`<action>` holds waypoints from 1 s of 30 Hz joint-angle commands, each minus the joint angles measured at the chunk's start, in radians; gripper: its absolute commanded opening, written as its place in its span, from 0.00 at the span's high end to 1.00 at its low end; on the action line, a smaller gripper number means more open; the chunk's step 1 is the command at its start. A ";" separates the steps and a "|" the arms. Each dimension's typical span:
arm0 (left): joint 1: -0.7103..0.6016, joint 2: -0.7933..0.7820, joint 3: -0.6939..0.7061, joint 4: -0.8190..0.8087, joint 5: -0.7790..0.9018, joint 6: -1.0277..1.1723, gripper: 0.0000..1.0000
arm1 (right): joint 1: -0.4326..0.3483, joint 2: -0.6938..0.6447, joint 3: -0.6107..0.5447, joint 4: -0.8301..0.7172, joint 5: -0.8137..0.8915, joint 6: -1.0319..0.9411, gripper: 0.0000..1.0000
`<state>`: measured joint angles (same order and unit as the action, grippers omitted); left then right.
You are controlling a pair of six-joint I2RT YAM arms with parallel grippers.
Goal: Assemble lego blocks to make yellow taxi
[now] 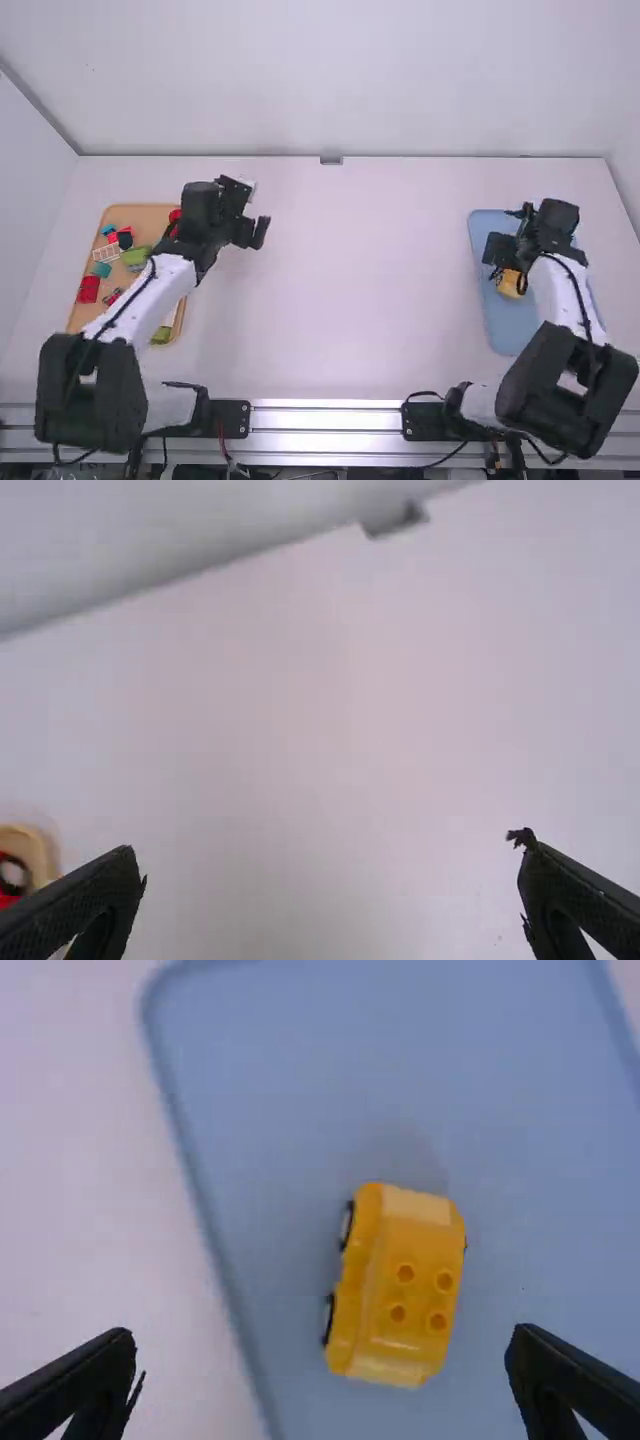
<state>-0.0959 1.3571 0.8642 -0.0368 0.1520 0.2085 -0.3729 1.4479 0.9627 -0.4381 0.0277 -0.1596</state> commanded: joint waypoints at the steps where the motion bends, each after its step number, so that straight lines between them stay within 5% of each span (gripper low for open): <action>1: -0.051 -0.092 0.028 -0.019 -0.109 -0.010 0.01 | 0.080 -0.064 0.050 -0.046 0.021 0.006 0.01; 9: -0.155 -0.283 0.028 -0.019 -0.115 -0.010 0.01 | 0.381 -0.209 0.061 -0.029 0.023 -0.005 0.01; 30: 0.096 -0.588 -0.275 0.037 -0.152 -0.208 0.31 | 0.373 -0.503 -0.231 0.264 -0.028 0.160 0.30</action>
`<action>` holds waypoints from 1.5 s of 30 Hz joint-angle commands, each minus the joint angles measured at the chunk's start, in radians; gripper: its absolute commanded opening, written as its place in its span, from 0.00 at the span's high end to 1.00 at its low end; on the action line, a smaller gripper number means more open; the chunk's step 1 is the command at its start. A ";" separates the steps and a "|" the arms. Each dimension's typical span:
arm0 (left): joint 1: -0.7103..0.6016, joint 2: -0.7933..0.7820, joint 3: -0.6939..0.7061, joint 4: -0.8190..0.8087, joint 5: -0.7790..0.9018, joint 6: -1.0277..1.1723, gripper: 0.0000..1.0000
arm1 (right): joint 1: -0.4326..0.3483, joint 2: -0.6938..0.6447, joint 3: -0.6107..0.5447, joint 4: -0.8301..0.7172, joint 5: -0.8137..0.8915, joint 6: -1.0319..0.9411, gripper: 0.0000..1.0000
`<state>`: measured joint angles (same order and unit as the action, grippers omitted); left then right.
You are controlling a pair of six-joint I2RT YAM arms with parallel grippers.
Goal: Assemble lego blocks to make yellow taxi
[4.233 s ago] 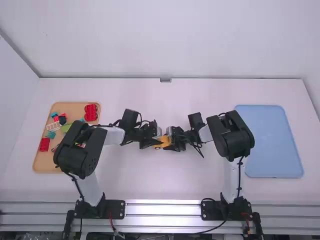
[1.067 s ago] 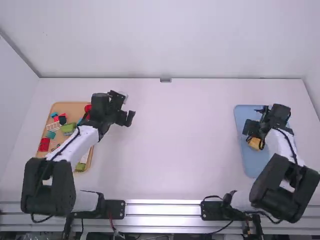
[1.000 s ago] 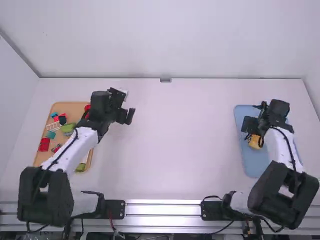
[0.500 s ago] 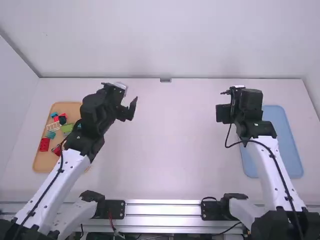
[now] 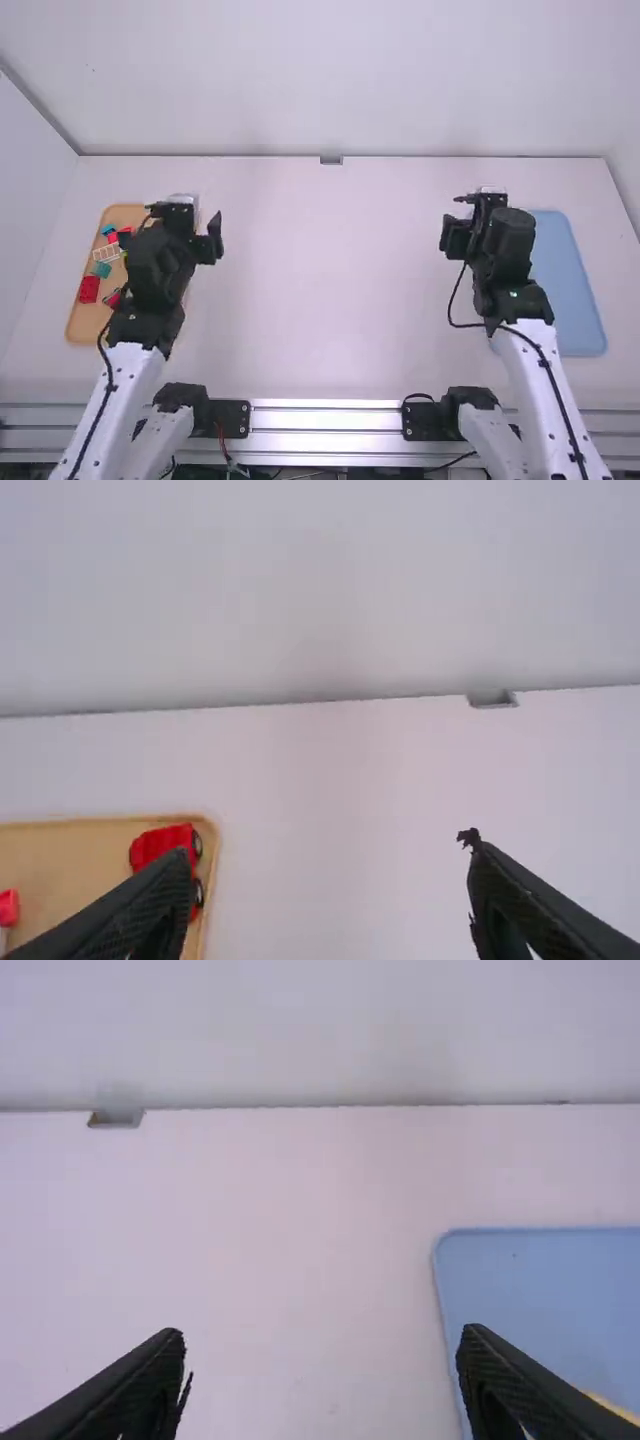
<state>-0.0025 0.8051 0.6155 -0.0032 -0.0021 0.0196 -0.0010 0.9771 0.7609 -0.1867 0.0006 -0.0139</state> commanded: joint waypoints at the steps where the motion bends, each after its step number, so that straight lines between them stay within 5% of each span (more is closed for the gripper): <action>1: 0.002 -0.059 -0.049 0.003 0.002 -0.020 0.33 | 0.001 -0.055 -0.051 0.035 -0.001 0.014 0.33; 8: 0.002 -0.215 -0.206 0.003 0.002 -0.020 0.49 | 0.001 -0.207 -0.203 0.187 -0.001 0.014 0.48; 29: 0.002 -0.639 -0.616 0.003 0.002 -0.020 0.91 | 0.001 -0.664 -0.660 0.187 -0.001 0.014 0.94; 45: 0.002 -0.805 -0.616 0.003 0.002 -0.020 1.00 | 0.001 -0.879 -0.761 0.187 -0.001 0.014 1.00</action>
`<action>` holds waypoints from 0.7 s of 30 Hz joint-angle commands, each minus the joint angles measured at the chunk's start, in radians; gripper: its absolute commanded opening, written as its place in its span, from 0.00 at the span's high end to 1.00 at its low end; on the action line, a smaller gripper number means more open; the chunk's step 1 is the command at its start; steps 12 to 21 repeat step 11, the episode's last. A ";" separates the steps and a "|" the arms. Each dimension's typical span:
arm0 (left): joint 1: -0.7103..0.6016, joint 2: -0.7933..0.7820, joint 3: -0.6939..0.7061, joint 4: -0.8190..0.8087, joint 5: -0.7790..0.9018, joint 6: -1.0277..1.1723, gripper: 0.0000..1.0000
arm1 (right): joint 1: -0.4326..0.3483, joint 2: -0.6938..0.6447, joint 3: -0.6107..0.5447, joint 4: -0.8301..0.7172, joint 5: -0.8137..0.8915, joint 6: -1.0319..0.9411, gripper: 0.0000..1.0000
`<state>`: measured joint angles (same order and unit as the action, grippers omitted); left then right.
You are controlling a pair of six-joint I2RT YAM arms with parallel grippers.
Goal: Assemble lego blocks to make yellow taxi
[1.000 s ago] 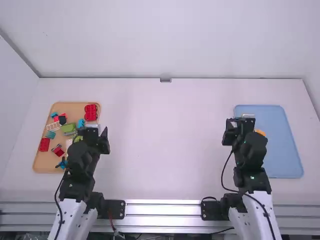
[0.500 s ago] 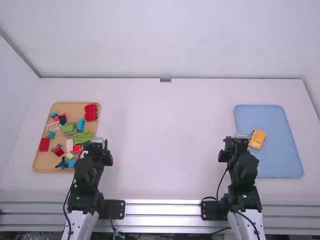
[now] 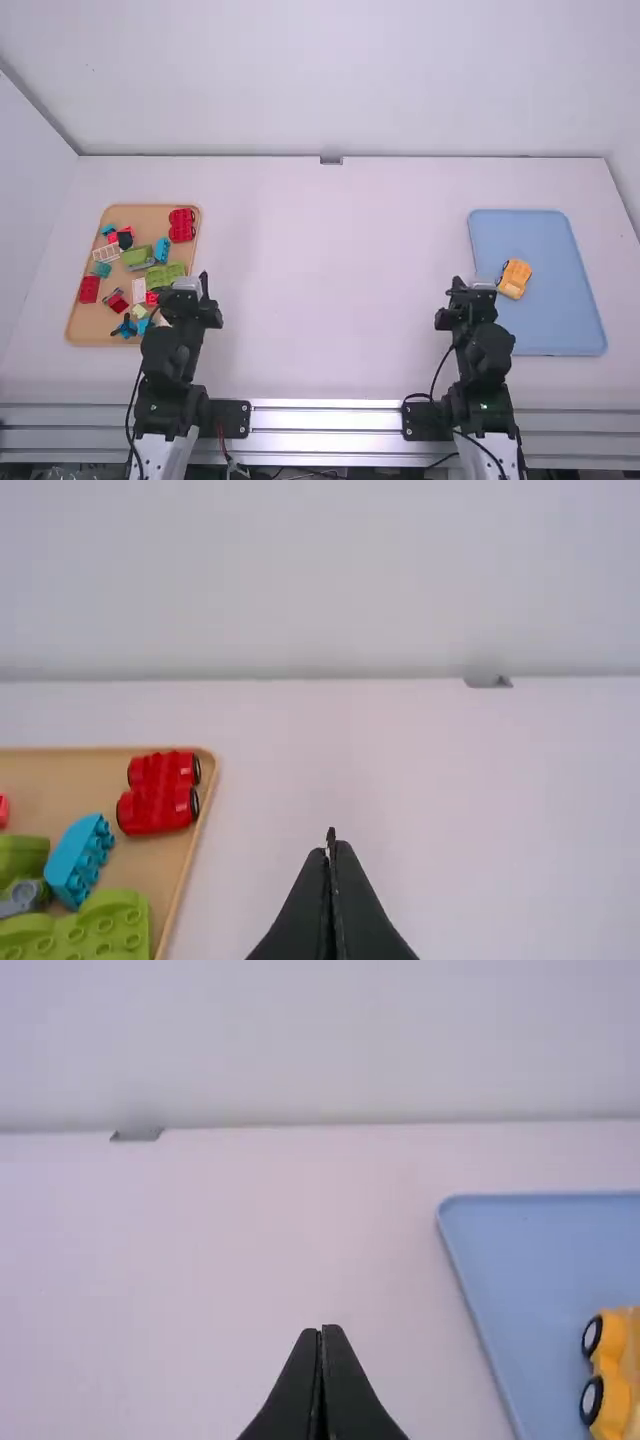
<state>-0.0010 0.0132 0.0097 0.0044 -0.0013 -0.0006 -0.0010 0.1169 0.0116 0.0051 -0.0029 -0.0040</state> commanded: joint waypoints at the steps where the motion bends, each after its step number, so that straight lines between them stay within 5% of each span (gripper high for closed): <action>1: 0.001 -0.013 -0.010 -0.004 0.001 0.001 1.00 | 0.001 -0.031 -0.012 -0.005 0.003 0.004 1.00; 21: 0.001 -0.013 -0.010 -0.004 0.001 0.001 1.00 | 0.001 -0.117 -0.012 -0.005 0.003 0.004 1.00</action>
